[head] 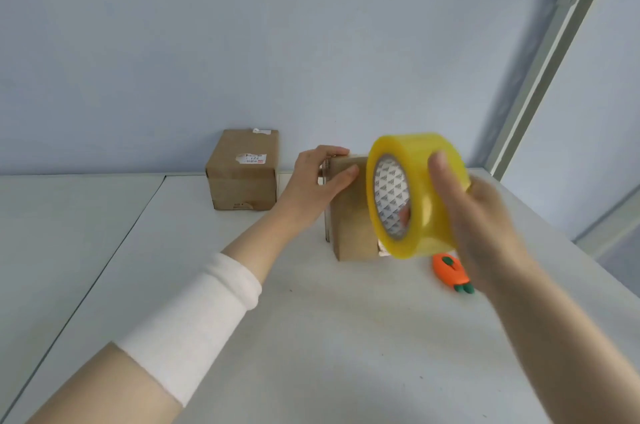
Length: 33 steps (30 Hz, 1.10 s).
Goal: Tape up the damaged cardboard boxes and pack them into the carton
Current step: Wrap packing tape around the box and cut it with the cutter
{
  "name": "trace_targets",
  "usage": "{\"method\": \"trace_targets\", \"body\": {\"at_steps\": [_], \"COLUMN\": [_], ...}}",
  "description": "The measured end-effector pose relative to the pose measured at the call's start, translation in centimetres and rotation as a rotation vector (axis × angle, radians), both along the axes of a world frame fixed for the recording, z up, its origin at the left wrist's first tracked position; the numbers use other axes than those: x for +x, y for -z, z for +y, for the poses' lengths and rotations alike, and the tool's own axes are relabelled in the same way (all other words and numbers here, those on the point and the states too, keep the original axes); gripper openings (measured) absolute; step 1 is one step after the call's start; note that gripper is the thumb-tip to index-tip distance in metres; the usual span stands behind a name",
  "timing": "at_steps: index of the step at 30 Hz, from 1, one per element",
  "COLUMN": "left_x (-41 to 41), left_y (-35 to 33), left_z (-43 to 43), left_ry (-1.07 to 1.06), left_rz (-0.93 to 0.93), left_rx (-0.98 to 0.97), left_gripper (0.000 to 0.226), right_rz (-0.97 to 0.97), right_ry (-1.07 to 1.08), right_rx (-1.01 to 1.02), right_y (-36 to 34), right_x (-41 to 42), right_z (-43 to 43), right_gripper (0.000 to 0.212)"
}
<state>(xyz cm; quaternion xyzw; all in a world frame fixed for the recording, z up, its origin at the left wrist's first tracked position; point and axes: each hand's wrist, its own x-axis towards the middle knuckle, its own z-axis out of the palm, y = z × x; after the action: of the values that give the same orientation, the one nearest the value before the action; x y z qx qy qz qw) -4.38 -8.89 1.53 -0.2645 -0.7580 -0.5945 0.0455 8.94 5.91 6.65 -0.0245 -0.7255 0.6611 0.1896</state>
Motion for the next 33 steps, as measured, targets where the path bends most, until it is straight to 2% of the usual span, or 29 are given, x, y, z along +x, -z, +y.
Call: {"method": "trace_targets", "body": {"at_steps": [1, 3, 5, 7, 10, 12, 14, 16, 21, 26, 30, 33], "left_x": [0.1, 0.1, -0.5, -1.3, -2.5, -3.3, -4.3, -5.4, -7.4, -8.3, -8.1, -7.9], "left_y": [0.0, 0.1, 0.0, -0.2, -0.1, 0.3, 0.6, 1.1, 2.5, 3.2, 3.2, 2.9], "left_z": [0.1, 0.4, 0.8, 1.4, 2.3, 2.6, 2.6, 2.8, 3.5, 3.5, 3.5, 3.4], "left_ry": [-0.010, -0.068, -0.183, -0.262, -0.218, -0.210, -0.209, -0.206, -0.215, -0.229, -0.203, -0.208], "left_rz": [-0.063, -0.130, -0.077, -0.018, -0.139, -0.203, -0.270, -0.363, -0.563, -0.557, -0.565, -0.547], "left_rx": [0.005, -0.007, -0.110, -0.158, 0.028, 0.123, 0.171, 0.198, 0.208, 0.229, 0.221, 0.199], "left_gripper": [0.016, 0.028, 0.039, 0.035, 0.020, 0.017, 0.017, 0.018, 0.029, 0.018, 0.019, 0.019], "right_rz": [-0.039, -0.135, -0.191, -0.217, -0.246, -0.201, -0.071, 0.003, -0.049, 0.044, 0.035, 0.038], "right_ry": [-0.009, -0.007, 0.046, 0.086, 0.065, -0.025, -0.133, -0.165, -0.100, 0.006, -0.144, -0.129], "right_rx": [0.038, 0.101, 0.117, 0.128, 0.122, 0.065, 0.029, 0.036, 0.007, -0.064, -0.081, 0.038], "right_y": [-1.1, -3.0, -4.0, -4.7, -5.1, -4.3, -2.3, -0.2, 0.8, 1.6, 2.0, 2.7], "right_x": [-0.5, -1.9, -3.8, -5.7, -8.0, -8.9, -9.3, -9.7, -11.6, -10.0, -7.6, -6.8], "right_z": [0.5, 1.3, 1.6, 1.3, 0.9, 0.9, 0.8, 0.9, -0.3, -0.1, 1.5, 0.6], "right_gripper": [0.059, 0.073, 0.067, 0.059, 0.067, 0.061, 0.036, 0.023, 0.028, 0.037, 0.034, 0.037]}}
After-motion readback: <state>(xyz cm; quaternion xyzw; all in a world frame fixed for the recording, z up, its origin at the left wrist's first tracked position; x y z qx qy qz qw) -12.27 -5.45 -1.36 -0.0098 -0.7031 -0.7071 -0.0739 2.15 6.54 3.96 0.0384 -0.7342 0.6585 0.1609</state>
